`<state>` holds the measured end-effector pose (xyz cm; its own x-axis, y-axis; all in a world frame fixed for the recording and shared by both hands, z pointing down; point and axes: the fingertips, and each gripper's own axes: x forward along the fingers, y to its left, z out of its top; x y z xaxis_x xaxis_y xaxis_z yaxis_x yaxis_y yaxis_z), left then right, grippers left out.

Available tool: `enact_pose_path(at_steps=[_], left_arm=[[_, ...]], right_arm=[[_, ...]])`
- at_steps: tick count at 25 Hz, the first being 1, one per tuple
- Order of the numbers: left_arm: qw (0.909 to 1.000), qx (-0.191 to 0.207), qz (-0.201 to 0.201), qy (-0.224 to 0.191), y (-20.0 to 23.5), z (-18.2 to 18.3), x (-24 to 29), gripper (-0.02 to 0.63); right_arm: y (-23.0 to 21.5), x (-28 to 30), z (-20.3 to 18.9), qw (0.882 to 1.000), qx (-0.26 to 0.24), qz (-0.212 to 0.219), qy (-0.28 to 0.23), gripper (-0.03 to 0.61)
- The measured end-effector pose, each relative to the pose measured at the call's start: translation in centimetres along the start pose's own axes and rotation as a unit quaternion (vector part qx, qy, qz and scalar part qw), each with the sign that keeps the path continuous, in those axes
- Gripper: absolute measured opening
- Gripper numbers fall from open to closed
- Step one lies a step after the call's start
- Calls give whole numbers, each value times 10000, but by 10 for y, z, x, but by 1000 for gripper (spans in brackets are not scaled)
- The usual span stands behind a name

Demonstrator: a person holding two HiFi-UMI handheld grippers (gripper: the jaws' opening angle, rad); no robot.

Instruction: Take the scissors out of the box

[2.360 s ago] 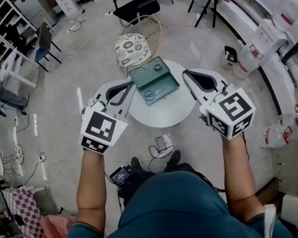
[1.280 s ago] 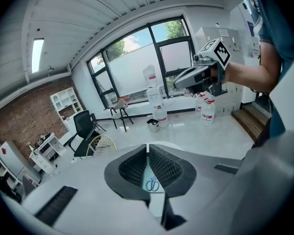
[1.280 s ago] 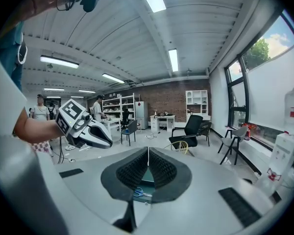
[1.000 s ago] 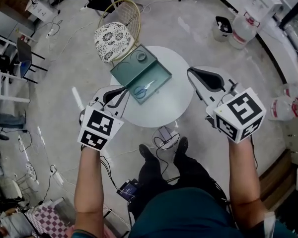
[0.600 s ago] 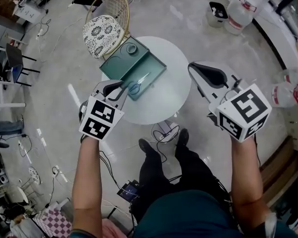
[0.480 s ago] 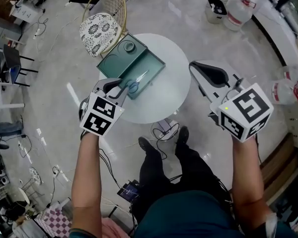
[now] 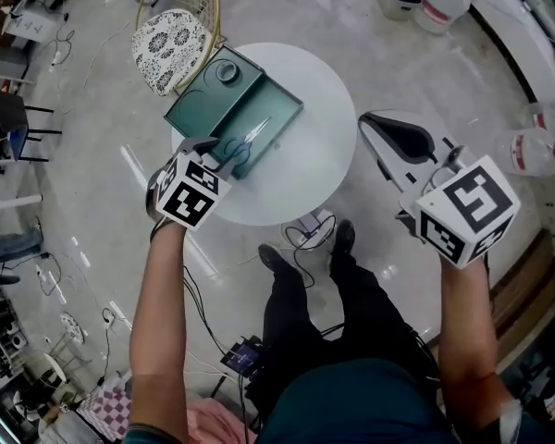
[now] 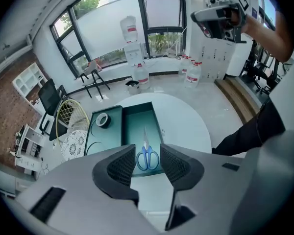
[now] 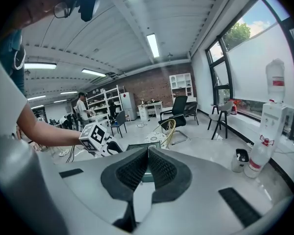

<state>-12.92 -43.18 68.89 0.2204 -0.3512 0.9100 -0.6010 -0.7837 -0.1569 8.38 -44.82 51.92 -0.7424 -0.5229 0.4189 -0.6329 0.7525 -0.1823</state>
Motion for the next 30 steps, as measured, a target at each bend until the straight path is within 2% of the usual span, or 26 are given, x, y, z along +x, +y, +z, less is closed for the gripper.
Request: enact_pose_path(at_steps=[8,13,22,30], left_arm=[[9981,180,-209,546,5,-24,66,166],[9937,320,-427,989,2,-44,105,186],[9864,468,-596,1461,2,-61,150,183],[9786,615,-627,1860,2,-68,174,143]], right_arm=[[-17,15,-45,9996,197,-16,223,38],[-27,25,-69,9990,309,-30,330,38],[-45,38,-96,9983,431,-32,400,38],[-53,42,-114,9976,507,-10,464,38]])
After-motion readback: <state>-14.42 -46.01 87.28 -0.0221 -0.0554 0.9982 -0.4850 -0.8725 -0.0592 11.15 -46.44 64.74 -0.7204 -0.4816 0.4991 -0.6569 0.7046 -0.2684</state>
